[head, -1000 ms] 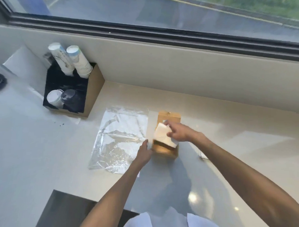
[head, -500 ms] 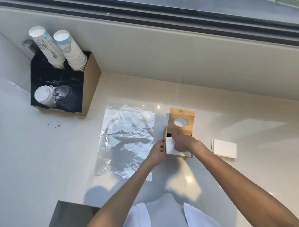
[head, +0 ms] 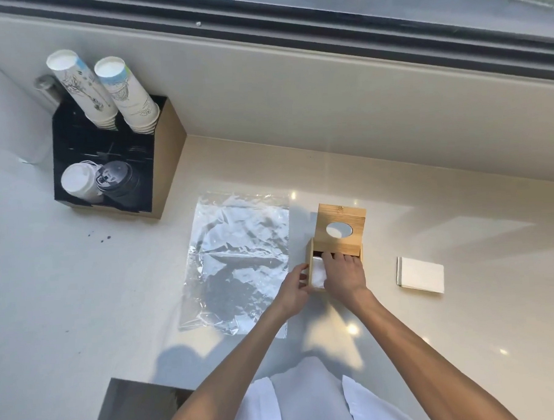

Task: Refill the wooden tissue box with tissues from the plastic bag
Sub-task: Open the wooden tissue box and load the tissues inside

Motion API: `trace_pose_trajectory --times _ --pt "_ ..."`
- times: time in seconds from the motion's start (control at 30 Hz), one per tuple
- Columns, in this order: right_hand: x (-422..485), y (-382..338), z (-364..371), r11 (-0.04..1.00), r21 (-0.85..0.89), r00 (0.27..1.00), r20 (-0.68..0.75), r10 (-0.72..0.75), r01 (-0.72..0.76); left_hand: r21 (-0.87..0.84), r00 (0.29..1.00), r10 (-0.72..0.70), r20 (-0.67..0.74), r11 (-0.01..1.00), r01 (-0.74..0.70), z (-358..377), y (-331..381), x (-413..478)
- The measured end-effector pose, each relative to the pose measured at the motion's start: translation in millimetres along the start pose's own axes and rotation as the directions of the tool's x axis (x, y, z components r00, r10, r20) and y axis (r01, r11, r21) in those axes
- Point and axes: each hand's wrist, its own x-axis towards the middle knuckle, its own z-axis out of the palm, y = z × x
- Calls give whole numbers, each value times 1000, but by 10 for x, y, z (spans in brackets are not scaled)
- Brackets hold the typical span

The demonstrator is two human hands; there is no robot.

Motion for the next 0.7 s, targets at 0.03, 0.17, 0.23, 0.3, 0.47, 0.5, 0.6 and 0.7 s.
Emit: trace_pose_trajectory --times 0.03,0.17,0.23,0.3,0.47,0.5,0.6,0.7 --pt "18 23 16 1000 9 1000 15 -27 27 -1 1000 6 1 1000 -6 3 -2 -8" --pt "106 121 -4 989 129 977 193 -92 68 1 1000 10 11 1000 -10 4 -20 -33" --pt "155 139 -46 979 198 958 271 -89 35 7 1000 15 24 1000 -15 -6 -30 -37" --pt "195 133 -109 964 264 941 329 -75 -16 9 1000 12 24 1000 -12 -22 -29 -42" --pt "275 116 -134 940 329 916 398 -55 -87 10 1000 8 23 1000 -8 -31 8 -93" --pt "268 104 -126 946 314 920 389 -53 -79 8 1000 3 24 1000 -3 -27 13 -101" --pt "223 54 -66 978 204 958 285 -24 -36 7 1000 3 24 1000 -3 -17 12 -116" --pt "142 13 50 998 67 989 146 -10 0 18 1000 12 15 1000 -12 -23 3 -123"
